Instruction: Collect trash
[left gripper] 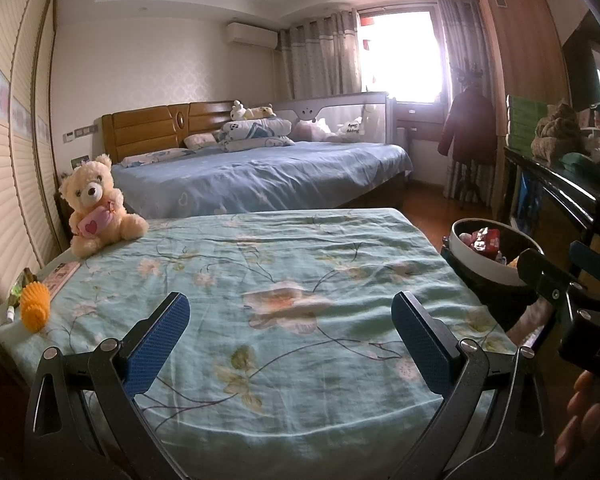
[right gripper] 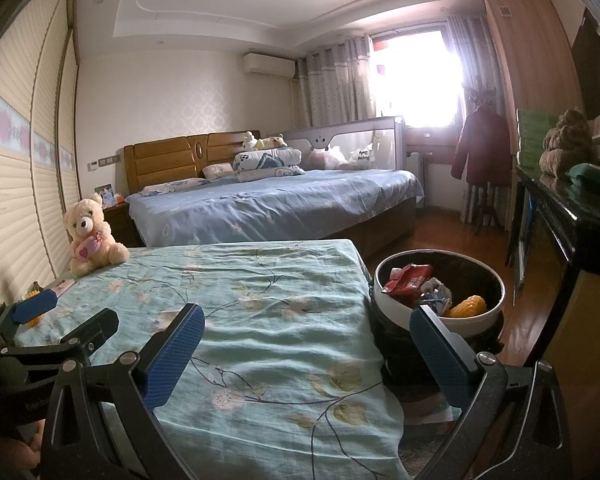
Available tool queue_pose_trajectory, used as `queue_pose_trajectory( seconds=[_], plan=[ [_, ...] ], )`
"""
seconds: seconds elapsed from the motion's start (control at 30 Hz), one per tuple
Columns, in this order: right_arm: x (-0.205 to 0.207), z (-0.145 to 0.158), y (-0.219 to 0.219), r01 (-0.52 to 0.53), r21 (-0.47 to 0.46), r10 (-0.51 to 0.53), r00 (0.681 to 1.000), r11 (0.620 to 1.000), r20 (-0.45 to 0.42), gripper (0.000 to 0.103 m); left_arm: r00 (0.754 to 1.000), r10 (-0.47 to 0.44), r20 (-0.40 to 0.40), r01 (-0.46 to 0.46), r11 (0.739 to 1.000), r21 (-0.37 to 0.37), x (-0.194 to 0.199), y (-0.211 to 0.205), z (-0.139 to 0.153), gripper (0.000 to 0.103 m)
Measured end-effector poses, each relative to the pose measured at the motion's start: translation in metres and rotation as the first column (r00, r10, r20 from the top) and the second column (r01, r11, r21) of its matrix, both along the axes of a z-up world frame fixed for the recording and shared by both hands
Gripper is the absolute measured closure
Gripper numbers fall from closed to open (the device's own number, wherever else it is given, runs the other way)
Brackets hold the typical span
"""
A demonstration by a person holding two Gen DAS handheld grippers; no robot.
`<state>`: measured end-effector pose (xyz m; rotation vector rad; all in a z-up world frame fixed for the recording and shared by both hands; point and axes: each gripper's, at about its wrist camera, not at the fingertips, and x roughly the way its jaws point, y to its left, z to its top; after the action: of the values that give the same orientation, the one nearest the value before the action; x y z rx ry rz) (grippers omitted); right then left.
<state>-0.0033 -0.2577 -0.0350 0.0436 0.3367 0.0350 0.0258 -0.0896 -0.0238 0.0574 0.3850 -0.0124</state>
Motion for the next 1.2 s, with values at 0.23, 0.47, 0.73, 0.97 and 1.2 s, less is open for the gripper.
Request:
queue_pose_trajectory(
  seconds=[0.23, 0.47, 0.73, 0.97, 1.2],
  plan=[
    [0.0002, 0.0, 0.0005, 0.0, 0.001, 0.0, 1.0, 1.0, -0.001, 0.0, 1.0, 0.0, -0.001, 0.0, 1.0, 0.0, -0.0001, -0.0002, -0.0001, 0.0],
    [0.0001, 0.0, -0.0002, 0.0, 0.001, 0.0, 1.0, 1.0, -0.001, 0.0, 1.0, -0.001, -0.001, 0.001, 1.0, 0.002, -0.0003, -0.0007, -0.0003, 0.0],
    [-0.0005, 0.001, 0.0016, 0.0, 0.002, 0.0, 1.0, 1.0, -0.002, 0.0, 1.0, -0.009, -0.003, 0.009, 1.0, 0.006, 0.0007, -0.0042, -0.0038, 0.0],
    [-0.0014, 0.0008, 0.0015, -0.002, 0.01, 0.002, 1.0, 1.0, -0.012, 0.0, 1.0, -0.013, -0.007, 0.013, 1.0, 0.007, 0.0014, -0.0052, -0.0049, 0.0],
    [-0.0005, -0.0001, -0.0026, -0.004, 0.015, 0.004, 1.0, 1.0, -0.018, 0.0, 1.0, -0.019, -0.01, 0.019, 1.0, 0.01, 0.0042, -0.0065, -0.0063, 0.0]
  ],
)
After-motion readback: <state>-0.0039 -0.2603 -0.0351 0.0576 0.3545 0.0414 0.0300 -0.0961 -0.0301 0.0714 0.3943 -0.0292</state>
